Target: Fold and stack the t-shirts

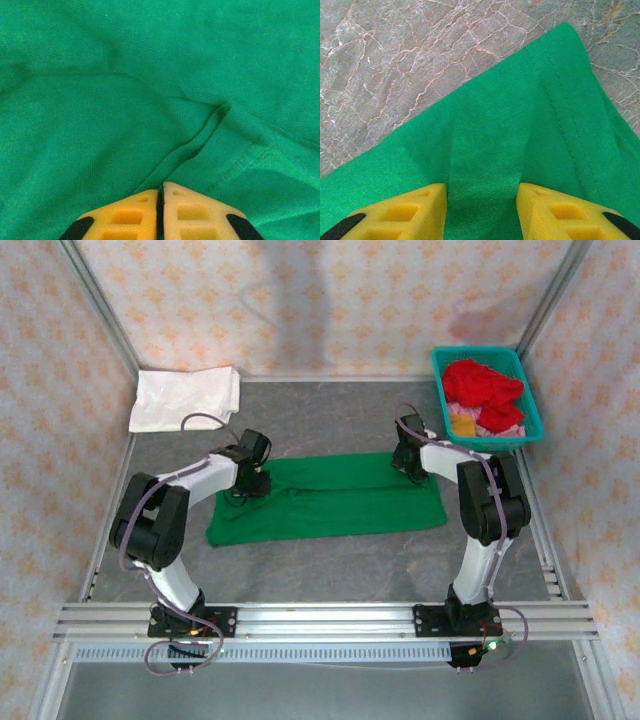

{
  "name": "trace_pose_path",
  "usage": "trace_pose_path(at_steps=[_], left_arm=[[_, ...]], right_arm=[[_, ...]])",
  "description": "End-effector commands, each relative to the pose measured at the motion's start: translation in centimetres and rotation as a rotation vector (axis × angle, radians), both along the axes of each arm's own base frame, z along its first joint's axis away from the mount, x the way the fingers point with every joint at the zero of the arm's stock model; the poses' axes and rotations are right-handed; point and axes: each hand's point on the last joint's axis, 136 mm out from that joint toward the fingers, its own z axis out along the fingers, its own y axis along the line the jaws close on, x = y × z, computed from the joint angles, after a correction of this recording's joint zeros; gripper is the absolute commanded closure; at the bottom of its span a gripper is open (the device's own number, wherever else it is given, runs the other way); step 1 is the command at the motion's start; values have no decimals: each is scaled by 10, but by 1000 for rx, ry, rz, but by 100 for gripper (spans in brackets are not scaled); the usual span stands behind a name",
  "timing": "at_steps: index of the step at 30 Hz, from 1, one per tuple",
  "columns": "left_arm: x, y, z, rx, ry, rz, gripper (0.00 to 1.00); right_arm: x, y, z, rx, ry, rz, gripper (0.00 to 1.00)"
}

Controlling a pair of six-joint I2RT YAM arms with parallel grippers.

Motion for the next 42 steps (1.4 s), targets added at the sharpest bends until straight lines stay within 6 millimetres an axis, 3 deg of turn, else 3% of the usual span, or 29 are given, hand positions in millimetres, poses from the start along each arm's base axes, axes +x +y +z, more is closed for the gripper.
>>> trace_pose_path(at_steps=[1, 5, 15, 17, 24, 27, 29, 32, 36, 42], left_arm=[[-6, 6, 20, 31, -39, 12, 95], [-18, 10, 31, 70, -44, 30, 100], [-61, -7, 22, 137, -39, 39, 100], [-76, -9, 20, 169, -68, 64, 87], [-106, -41, 29, 56, -157, 31, 87], [-97, -43, 53, 25, -229, 14, 84], [-83, -37, 71, 3, -263, 31, 84], [-60, -20, 81, -35, -254, 73, 75], [-35, -10, 72, -19, -199, 49, 64], [-8, -22, 56, -2, -156, -59, 54]], right_arm=[[-14, -12, -19, -19, 85, -38, 57], [-13, -12, -20, -20, 88, -40, 57], [-11, -12, -19, -20, 91, -38, 57], [-11, -12, -19, -22, 92, -38, 57], [-10, -12, -20, -24, 96, -38, 57], [-9, -12, -20, -23, 97, -39, 57], [-9, -11, -20, -24, 97, -36, 57], [-9, -12, -20, -23, 94, -38, 57], [-9, -11, -20, -23, 94, -37, 57], [-8, -12, -20, -24, 93, -39, 57]])
